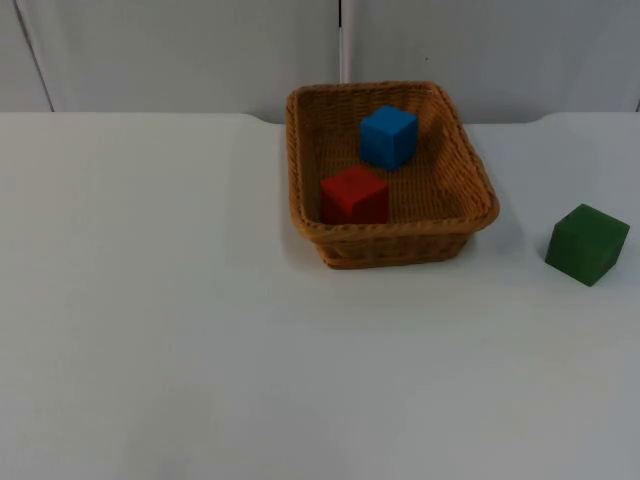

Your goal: Pick up one cube with each hand and place exactly two cubes into the same basket, leaving the remaining cube outside.

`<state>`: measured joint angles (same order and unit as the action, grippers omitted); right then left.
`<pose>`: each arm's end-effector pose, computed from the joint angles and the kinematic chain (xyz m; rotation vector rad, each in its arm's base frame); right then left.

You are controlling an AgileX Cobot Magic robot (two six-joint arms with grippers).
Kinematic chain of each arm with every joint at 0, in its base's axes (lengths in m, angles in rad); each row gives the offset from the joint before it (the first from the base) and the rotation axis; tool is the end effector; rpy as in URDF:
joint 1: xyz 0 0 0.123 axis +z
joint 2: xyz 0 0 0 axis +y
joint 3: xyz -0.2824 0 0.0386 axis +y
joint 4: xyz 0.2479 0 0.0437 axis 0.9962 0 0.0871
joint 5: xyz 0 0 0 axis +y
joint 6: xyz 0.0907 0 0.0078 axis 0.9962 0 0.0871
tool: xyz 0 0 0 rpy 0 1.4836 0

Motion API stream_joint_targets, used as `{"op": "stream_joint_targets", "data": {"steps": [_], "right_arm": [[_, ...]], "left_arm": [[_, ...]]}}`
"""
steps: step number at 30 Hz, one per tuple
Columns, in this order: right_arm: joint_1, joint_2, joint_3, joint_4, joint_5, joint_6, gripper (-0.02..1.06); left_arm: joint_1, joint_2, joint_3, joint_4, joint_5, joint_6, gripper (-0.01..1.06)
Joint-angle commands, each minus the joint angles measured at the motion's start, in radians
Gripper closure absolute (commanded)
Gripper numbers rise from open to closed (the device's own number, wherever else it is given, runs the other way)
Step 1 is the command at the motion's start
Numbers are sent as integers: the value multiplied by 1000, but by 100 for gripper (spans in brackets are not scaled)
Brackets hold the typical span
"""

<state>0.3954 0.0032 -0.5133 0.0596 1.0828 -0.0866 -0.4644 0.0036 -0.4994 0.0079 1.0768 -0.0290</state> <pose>-0.0082 0.0018 0.2792 -0.4967 2.0045 0.2624 -0.0041 0.0028 0.2757 0.4483 2.0287 -0.2938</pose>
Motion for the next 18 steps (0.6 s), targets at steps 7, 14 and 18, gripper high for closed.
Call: {"op": "stream_joint_targets", "data": {"steps": [7,14,18], "right_arm": [[-3,-3,-2,-5,-1,4,-1],[-3,-3,-2,-5,-1,4,-1],[-3,-3,-2,-5,-1,4,-1]], "left_arm": [[0,-4,5,12,-2,-18,0],[0,-4,5,12,-2,-18,0],[0,-4,5,12,-2,-13,0]]}}
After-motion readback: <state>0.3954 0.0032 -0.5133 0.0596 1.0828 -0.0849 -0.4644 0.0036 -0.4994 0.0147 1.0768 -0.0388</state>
